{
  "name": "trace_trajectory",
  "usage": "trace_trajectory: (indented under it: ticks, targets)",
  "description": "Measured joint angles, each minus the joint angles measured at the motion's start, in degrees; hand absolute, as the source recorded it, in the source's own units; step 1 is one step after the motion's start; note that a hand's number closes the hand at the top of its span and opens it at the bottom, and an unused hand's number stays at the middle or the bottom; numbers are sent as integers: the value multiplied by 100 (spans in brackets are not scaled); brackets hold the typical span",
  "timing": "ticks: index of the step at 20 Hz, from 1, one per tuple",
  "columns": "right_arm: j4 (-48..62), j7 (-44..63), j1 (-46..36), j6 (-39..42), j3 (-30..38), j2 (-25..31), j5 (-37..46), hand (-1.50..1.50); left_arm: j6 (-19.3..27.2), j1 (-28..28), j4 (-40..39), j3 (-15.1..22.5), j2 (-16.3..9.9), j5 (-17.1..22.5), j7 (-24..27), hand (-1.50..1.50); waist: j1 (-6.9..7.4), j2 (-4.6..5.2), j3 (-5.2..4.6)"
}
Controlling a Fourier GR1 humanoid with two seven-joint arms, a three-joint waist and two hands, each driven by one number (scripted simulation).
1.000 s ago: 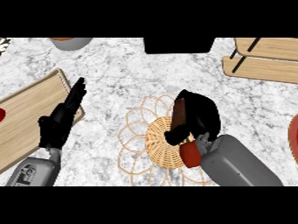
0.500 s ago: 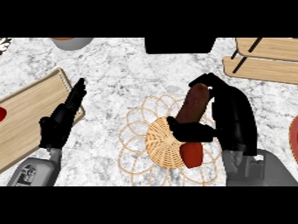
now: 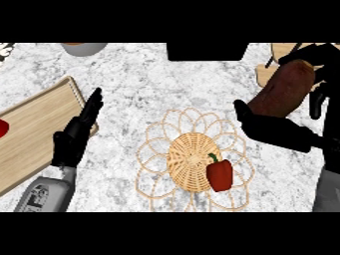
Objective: Pick the sweet potato from the placemat and place it in the tiered shelf
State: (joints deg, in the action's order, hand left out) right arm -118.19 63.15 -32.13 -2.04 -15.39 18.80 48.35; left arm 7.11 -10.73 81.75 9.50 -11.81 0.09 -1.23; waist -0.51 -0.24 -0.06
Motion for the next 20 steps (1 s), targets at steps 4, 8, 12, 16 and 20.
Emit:
trace_trajectory:
  ticks: [4, 8, 12, 16, 20]
  targets:
    - [-4, -6, -344, 256, 481, 153, 203, 150, -37, 91, -25, -11, 24, -39, 104, 0, 24, 3, -1]
    - [218, -92, -752, 587, 1011, 440, 176, 150, -85, 50, 17, -23, 49, -46, 2, 0, 37, 6, 1]
    - [540, -165, -1160, 774, 1402, 533, 193, 150, -78, -53, 5, -57, 92, -125, -51, 0, 53, 12, 2]
    - [970, -315, -1475, 864, 1731, 694, 279, 150, -178, -80, -148, -132, 110, -127, 78, 0, 60, 18, 1]
    - [1414, -563, -1672, 886, 2125, 948, 286, 150, -245, 29, 6, -164, 78, -152, 50, 0, 74, 21, 3]
